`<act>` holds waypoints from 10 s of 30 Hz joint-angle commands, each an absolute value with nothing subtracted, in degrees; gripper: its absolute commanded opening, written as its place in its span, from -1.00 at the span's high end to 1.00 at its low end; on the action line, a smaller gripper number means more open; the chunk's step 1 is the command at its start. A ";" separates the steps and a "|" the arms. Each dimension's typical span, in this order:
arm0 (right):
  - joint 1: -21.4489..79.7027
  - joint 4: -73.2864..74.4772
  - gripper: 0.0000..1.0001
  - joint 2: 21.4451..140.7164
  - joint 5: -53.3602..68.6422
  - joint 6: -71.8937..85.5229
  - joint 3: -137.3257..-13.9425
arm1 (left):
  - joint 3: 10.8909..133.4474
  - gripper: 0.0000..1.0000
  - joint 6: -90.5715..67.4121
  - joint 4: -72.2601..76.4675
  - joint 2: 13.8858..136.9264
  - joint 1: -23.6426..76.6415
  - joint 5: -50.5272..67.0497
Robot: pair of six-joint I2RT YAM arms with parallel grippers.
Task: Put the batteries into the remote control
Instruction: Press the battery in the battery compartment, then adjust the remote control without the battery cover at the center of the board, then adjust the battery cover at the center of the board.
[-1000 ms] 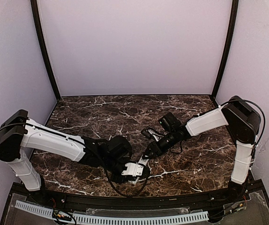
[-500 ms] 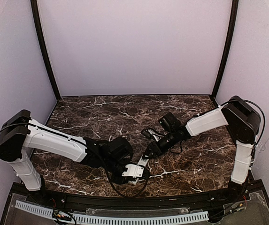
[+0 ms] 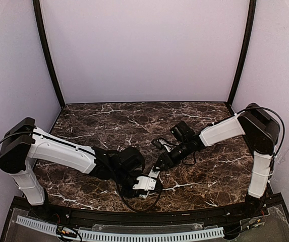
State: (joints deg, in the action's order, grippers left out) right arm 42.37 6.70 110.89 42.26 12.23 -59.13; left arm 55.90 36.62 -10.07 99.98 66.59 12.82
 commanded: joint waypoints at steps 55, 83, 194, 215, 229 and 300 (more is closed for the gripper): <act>42.49 8.16 0.24 111.88 41.26 11.95 -58.22 | 59.38 0.57 33.97 -18.12 97.43 66.18 13.52; 41.30 10.26 -0.12 109.87 40.39 11.29 -59.09 | 55.61 0.43 25.89 -9.48 96.13 66.44 8.75; 39.01 10.11 0.03 109.29 40.67 10.28 -57.42 | 61.63 0.25 29.81 -16.91 104.72 64.94 3.44; 38.67 9.77 0.03 108.13 40.96 10.63 -56.73 | 64.79 0.22 28.03 -15.82 100.36 65.08 -1.09; 38.55 9.40 -0.07 107.62 43.80 10.73 -57.25 | 57.15 -0.30 8.51 -9.38 89.60 53.64 -3.38; 37.00 12.47 0.06 90.12 40.87 11.88 -46.71 | 73.92 0.16 -24.40 -33.83 107.74 50.62 -13.19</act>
